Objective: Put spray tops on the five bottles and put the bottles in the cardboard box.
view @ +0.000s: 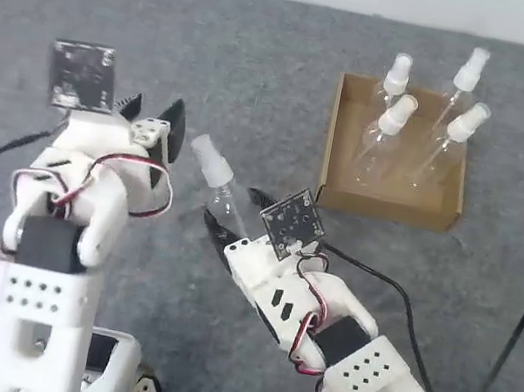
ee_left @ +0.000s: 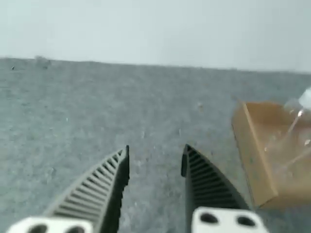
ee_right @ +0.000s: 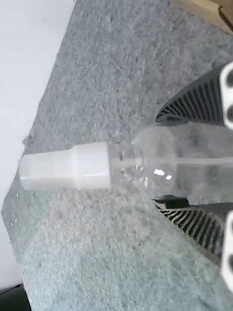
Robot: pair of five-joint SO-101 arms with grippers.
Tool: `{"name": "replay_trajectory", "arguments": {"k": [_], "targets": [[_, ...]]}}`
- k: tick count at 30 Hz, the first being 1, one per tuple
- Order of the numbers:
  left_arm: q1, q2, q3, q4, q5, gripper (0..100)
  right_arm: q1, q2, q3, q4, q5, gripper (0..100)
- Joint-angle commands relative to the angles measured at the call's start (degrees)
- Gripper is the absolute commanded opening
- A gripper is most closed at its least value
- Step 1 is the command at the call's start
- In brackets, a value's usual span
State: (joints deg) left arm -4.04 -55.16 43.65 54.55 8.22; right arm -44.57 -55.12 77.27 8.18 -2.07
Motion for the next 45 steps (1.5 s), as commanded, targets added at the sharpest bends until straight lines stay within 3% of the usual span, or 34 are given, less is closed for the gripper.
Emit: {"name": "replay_trajectory", "arguments": {"k": [1, 10, 14, 19, 27, 33, 38, 45], "targets": [[-0.70, 2.64, -3.38, -1.67, 0.62, 16, 0.57, -1.98, -0.70, -1.27, -0.79, 0.6], [11.25, 3.69, 5.23, -1.58, -1.49, 16, 0.57, -1.98, -0.70, -1.27, -0.79, 0.6], [13.27, 3.60, 4.18, 1.58, -1.49, 16, 0.57, -1.89, -0.70, -1.27, -0.79, 0.6], [12.40, 0.18, 3.65, 4.31, -1.93, 16, 0.57, -1.89, -0.70, -1.10, -0.79, 0.6], [2.55, -11.60, -3.38, 9.23, -1.85, 17, 0.57, -1.89, -0.70, -0.75, -0.79, 0.6], [2.37, -15.30, -4.00, 10.73, -1.85, 17, 0.57, -1.89, -0.70, -0.75, -0.70, 0.6], [1.85, -13.45, 1.36, 5.10, -3.69, 17, 0.57, -1.89, -0.70, -0.75, -0.70, 0.6], [2.29, 4.57, -1.45, -0.53, -3.96, 17, 0.57, -1.89, -0.70, -0.75, -0.70, 0.6]]}}
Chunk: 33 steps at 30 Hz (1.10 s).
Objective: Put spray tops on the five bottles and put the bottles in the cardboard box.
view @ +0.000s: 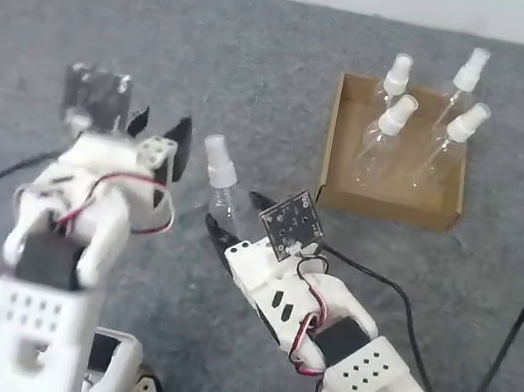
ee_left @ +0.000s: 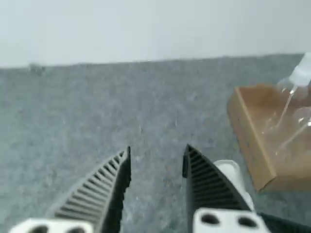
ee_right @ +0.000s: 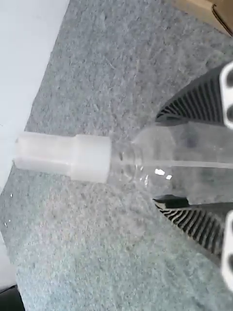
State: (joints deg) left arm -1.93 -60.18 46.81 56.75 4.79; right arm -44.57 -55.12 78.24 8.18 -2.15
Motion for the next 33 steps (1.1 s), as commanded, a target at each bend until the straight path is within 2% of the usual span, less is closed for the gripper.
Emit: {"name": "replay_trajectory", "arguments": {"k": [1, 5, 10, 13, 17, 21, 26, 29, 33], "targets": [[0.18, 11.60, -5.93, -2.55, -0.44, 17, 0.57, -1.89, -1.67, -0.75, -0.62, 0.6], [2.29, 14.86, -7.60, 0.26, -0.44, 17, 0.57, -1.89, -1.67, -0.75, -0.62, 0.6], [5.98, 11.96, -5.58, 2.29, -0.44, 17, 0.57, -1.89, -1.67, -0.75, -0.62, 0.6], [5.71, 8.18, -3.91, 2.29, -0.44, 17, 0.57, -1.89, -1.67, -0.75, -0.62, 0.6], [1.85, 1.32, -3.03, 5.19, -0.44, 17, 0.66, -2.33, -1.67, -0.66, -0.44, 0.6], [1.58, -6.15, 0.48, 8.62, -0.44, 17, 5.58, -1.98, -5.27, -0.66, -0.35, 0.6], [3.69, -14.24, 9.54, 5.27, -0.70, 17, 12.18, -1.71, -11.60, 1.54, -0.26, 0.6], [4.66, -17.23, 13.23, 3.16, -0.70, 17, 13.23, -1.71, -15.74, 5.93, -0.26, 0.6], [10.37, -20.04, 18.51, 1.32, -1.14, 17, 13.14, 1.45, -24.09, 10.59, -0.26, 0.6]]}}
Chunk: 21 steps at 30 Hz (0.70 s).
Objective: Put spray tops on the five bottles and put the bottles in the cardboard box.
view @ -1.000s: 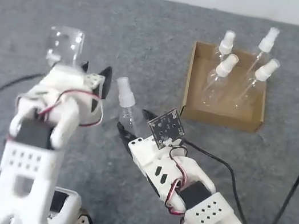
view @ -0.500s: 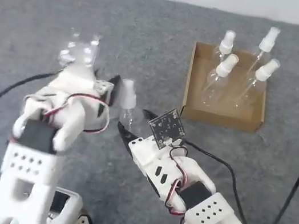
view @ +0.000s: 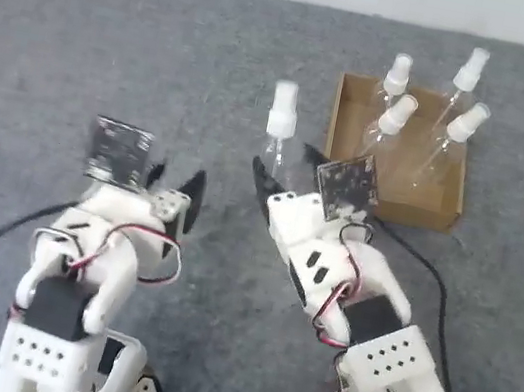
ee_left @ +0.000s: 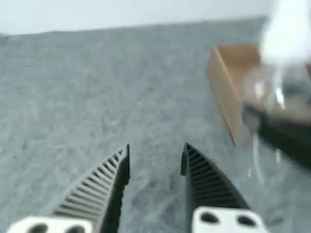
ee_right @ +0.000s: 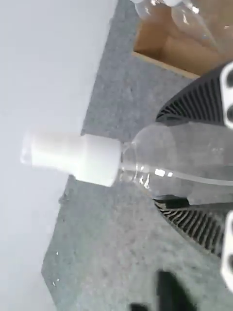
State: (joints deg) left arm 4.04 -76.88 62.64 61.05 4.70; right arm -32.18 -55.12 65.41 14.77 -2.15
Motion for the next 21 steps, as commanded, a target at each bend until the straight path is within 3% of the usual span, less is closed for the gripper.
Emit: {"name": "replay_trajectory", "arguments": {"k": [1, 5, 11, 16, 21], "targets": [[5.80, -4.13, 3.56, -3.08, -2.02, 17, 0.75, 3.56, -13.80, 5.41, -0.53, 0.6], [9.76, -8.97, 6.29, -2.46, -3.52, 22, 0.57, 13.41, -21.98, 8.13, -0.62, 0.6], [10.02, -18.81, 11.91, -2.02, -3.87, 26, -4.09, 22.46, -27.96, 11.56, -0.53, 0.6], [10.11, -24.35, 14.90, -1.67, -3.96, 26, -6.46, 22.20, -33.41, 23.52, -0.62, 0.6], [10.11, -25.76, 15.25, -1.67, -3.96, 26, -7.25, 18.15, -34.29, 28.79, -0.35, 0.6]]}}
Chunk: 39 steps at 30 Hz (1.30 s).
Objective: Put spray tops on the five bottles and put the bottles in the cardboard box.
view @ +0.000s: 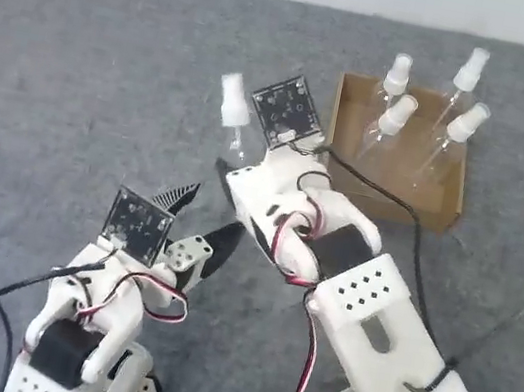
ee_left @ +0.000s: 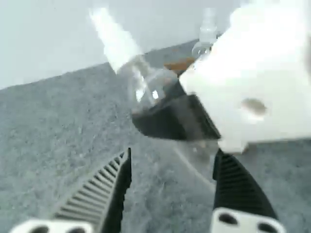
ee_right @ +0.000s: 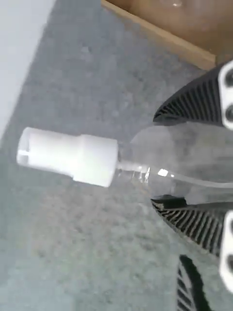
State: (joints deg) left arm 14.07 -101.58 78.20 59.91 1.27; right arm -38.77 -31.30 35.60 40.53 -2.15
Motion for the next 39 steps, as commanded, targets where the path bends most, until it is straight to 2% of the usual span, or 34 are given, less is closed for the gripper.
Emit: {"name": "replay_trajectory", "arguments": {"k": [1, 12, 17, 26, 31, 36, 39], "targets": [[0.09, -1.05, -0.31, -0.53, -0.53, 26, -0.57, -6.73, -4.48, 3.74, -0.35, 0.6], [0.44, -1.05, -0.22, -0.88, -0.18, 26, -2.68, -16.22, -4.22, 5.67, -0.79, 0.6], [0.44, -1.05, -0.22, -0.97, -0.18, 26, -6.29, -17.19, -4.22, 6.81, -0.79, 0.6], [0.00, -1.05, -0.22, -0.97, -0.18, 28, -6.64, -17.63, -1.23, 6.11, -0.79, 0.6], [0.00, -1.14, 2.15, -3.52, -0.44, 28, -6.55, -21.85, -1.49, 11.47, -0.26, 0.6], [0.00, -1.05, 2.42, -3.96, -0.44, 28, -4.00, -25.98, -1.14, 14.81, -0.18, 0.6], [0.00, -1.05, 2.51, -3.87, -0.44, 28, 1.98, -25.45, -1.23, 14.90, -0.18, 0.6]]}}
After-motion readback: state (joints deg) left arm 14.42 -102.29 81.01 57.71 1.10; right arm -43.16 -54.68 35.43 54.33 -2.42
